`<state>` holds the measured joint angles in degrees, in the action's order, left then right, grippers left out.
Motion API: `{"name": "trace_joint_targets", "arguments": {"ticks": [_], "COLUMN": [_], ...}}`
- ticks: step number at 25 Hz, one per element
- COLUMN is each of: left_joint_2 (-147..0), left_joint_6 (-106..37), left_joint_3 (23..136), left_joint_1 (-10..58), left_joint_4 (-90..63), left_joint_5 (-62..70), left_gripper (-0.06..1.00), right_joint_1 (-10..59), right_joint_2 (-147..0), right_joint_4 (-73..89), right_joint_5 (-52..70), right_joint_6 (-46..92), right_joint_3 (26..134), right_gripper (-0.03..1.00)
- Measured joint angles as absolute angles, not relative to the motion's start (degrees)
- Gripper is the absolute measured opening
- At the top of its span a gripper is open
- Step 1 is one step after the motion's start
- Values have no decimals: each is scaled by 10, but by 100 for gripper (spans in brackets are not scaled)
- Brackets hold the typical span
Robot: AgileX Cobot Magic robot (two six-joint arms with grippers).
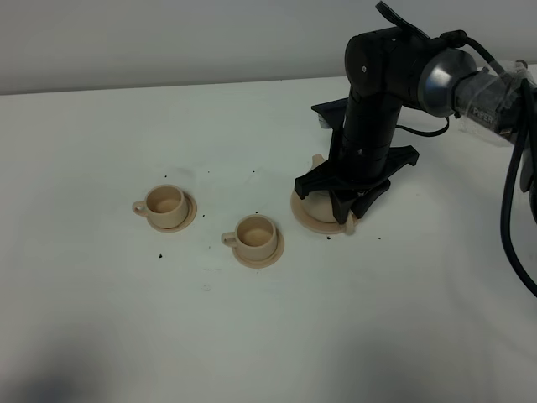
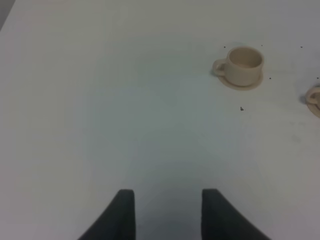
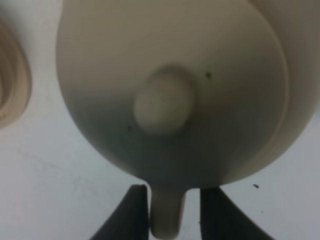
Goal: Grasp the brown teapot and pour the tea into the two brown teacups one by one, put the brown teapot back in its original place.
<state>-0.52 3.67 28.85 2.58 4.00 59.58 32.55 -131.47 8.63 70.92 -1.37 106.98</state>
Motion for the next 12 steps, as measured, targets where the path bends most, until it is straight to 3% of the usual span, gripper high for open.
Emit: {"name": "trace_joint_targets", "arguments": {"ticks": [5,12], "left_joint_2": [-5,-5], "left_joint_6": [37,37], "left_joint_3": [289,289], "left_joint_1": [26,26], "left_joint_4": [40,40], "left_joint_5": [596,596], "left_gripper": [37,37], "right_joint_1": [325,325], "right_joint_2": [-1315,-1315], "right_joint_4": [82,77], "right_joint_5": [709,709], "right_joint_6": [-13,-13], "right_joint_3": [1070,1070], "right_gripper": [27,19]}}
